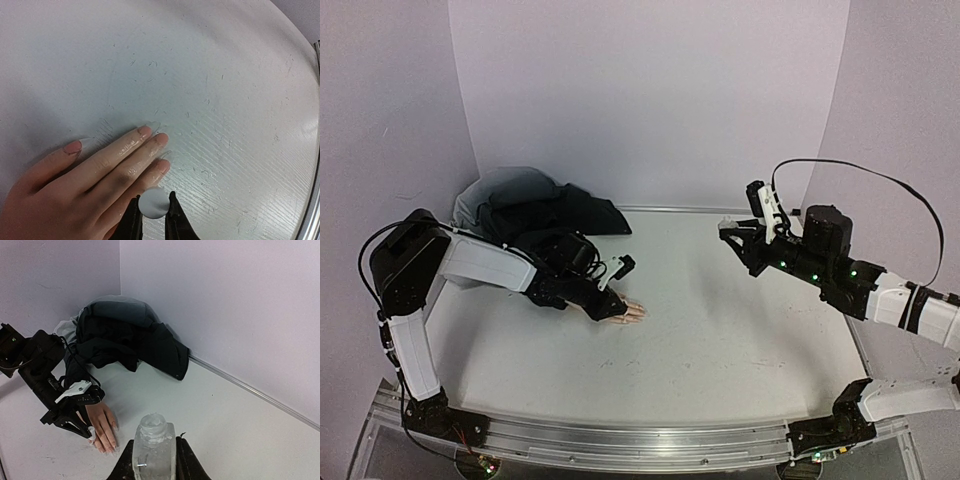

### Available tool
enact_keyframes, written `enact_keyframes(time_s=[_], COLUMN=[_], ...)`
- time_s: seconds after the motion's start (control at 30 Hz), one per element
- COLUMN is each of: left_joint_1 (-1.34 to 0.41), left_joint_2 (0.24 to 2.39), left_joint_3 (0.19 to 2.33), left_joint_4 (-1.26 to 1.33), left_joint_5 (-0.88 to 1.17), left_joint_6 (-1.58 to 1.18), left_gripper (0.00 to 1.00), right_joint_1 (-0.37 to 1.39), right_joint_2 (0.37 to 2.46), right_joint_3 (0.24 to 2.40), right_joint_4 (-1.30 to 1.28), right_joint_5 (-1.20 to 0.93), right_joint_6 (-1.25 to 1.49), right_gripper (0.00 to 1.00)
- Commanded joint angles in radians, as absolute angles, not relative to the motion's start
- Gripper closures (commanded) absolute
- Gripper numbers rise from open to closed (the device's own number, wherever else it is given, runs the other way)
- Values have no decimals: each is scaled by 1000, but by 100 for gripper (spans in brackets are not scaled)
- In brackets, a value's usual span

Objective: Paint the nails

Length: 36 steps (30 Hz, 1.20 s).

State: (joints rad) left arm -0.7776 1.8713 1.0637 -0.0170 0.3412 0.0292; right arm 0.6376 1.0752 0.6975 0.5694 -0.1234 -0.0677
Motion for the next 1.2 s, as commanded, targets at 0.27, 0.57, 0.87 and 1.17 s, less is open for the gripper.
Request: enact_keyframes(time_s=[0.27, 0.57, 0.87, 1.17], left_joint_1=[-776, -774, -758, -758], left_joint_2=[1871, 1774, 1810, 1836], left_joint_3=[1105, 1050, 1055, 1069], left_joint_4=[6, 6, 6, 6], left_joint_5=[407, 358, 340, 360], left_joint_6=[34, 23, 20, 25], left_gripper=[100, 100, 100, 100], right_joint_1=[640, 640, 641, 640], right_joint_2=[1072, 1066, 1063, 1068], right_joint_3=[721, 719, 716, 719], right_joint_4=[643, 641, 640, 640], right_joint_5=[-136, -137, -137, -137], right_joint_6=[-74, -74, -72, -72], right_gripper=[100, 100, 100, 100])
